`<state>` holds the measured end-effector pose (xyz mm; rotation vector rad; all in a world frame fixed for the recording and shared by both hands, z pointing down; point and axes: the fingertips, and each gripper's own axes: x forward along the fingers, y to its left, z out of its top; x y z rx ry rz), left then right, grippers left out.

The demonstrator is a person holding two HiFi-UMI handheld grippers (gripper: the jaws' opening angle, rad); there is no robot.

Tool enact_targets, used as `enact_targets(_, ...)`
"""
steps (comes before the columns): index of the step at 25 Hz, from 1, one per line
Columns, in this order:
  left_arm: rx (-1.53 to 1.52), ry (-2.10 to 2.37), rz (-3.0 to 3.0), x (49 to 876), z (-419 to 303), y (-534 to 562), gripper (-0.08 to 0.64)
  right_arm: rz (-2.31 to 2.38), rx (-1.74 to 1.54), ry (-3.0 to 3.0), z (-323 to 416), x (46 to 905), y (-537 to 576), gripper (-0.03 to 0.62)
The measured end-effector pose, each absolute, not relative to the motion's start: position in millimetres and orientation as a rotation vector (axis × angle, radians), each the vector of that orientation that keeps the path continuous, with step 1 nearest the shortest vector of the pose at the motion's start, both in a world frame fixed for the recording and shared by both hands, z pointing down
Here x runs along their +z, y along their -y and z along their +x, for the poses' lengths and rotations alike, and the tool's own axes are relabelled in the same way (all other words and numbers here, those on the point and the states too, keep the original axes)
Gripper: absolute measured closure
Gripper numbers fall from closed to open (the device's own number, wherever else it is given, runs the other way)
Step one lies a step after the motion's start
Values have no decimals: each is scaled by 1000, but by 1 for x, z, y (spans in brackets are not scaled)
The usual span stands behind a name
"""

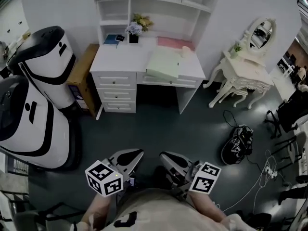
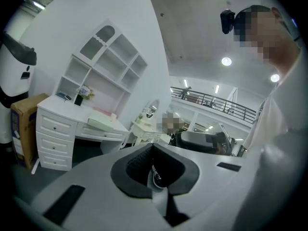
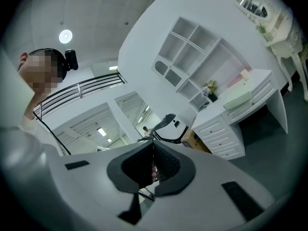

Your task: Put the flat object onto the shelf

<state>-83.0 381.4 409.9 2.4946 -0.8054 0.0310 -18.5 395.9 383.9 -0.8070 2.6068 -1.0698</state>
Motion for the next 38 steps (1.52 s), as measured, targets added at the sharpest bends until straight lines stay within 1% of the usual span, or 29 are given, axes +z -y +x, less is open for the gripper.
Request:
enact_targets(8,69,890,2454,413,-63,-332,548,-709,-1150,-2597,-3,390,-339,570)
enact_targets(19,112,927,2426,409,1,-267,548,-645,-1266,-2521,62,396,-266,571)
enact_targets(26,85,1004,2427,403,38,-225,548,-596,-1321,-2521,103,407,-218,571)
enact_targets(33,97,1051,2401,405,44,-193,548,-600,-1350,-2492,125,413,-191,571)
enact_targets(38,118,1047,2402,408,38,-173,546,-604,-1368,-2491,123,416,-172,571)
